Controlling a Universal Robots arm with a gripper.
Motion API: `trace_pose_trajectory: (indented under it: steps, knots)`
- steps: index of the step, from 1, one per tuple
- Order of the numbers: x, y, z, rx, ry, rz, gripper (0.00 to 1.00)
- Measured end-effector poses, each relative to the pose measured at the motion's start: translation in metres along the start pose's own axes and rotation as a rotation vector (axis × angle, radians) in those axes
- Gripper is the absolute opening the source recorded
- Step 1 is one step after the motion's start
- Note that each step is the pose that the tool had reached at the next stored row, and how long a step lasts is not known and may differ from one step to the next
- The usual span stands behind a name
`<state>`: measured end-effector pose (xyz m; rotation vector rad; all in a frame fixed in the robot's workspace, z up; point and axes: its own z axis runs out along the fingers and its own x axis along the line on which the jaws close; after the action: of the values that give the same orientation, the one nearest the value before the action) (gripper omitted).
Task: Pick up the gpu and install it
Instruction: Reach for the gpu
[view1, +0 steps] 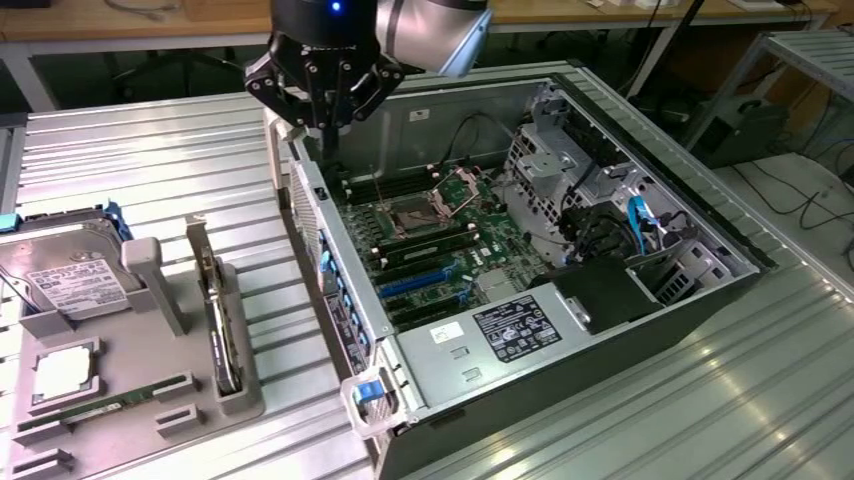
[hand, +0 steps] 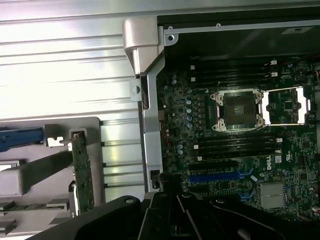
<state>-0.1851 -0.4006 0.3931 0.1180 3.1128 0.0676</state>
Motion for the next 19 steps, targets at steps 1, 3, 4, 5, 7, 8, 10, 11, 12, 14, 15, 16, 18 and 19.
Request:
trace_pose_trajectory:
  steps: [1, 3, 4, 5, 7, 8, 10, 11, 12, 14, 15, 16, 18, 19]
  knots:
    - [0.002, -0.0002, 0.0000, 0.0000, -0.0001, 0.000, 0.11]
    - [0.006, -0.0009, -0.0002, 0.0000, 0.0000, 0.000, 0.11]
    - [0.009, -0.0014, -0.0003, 0.0000, 0.0000, 0.000, 0.11]
    - [0.012, -0.0019, -0.0003, 0.0000, 0.0000, 0.000, 0.11]
    - [0.016, -0.0030, -0.0006, 0.0001, 0.0001, -0.001, 0.11]
    - [0.017, -0.0036, -0.0006, 0.0001, 0.0001, -0.001, 0.11]
    - [0.020, -0.0045, -0.0007, -0.0001, 0.0002, -0.005, 0.11]
    - [0.022, -0.0049, -0.0007, -0.0002, 0.0003, -0.008, 0.11]
    - [0.023, -0.0052, -0.0008, -0.0003, 0.0005, -0.011, 0.11]
    - [0.026, -0.0058, -0.0009, -0.0004, 0.0008, -0.018, 0.11]
    - [0.028, -0.0061, -0.0009, -0.0005, 0.0010, -0.021, 0.11]
    - [0.030, -0.0064, -0.0010, -0.0006, 0.0010, -0.024, 0.11]
    - [0.036, -0.0076, -0.0012, -0.0005, 0.0012, -0.025, 0.11]
    - [0.039, -0.0082, -0.0013, -0.0006, 0.0012, -0.025, 0.11]
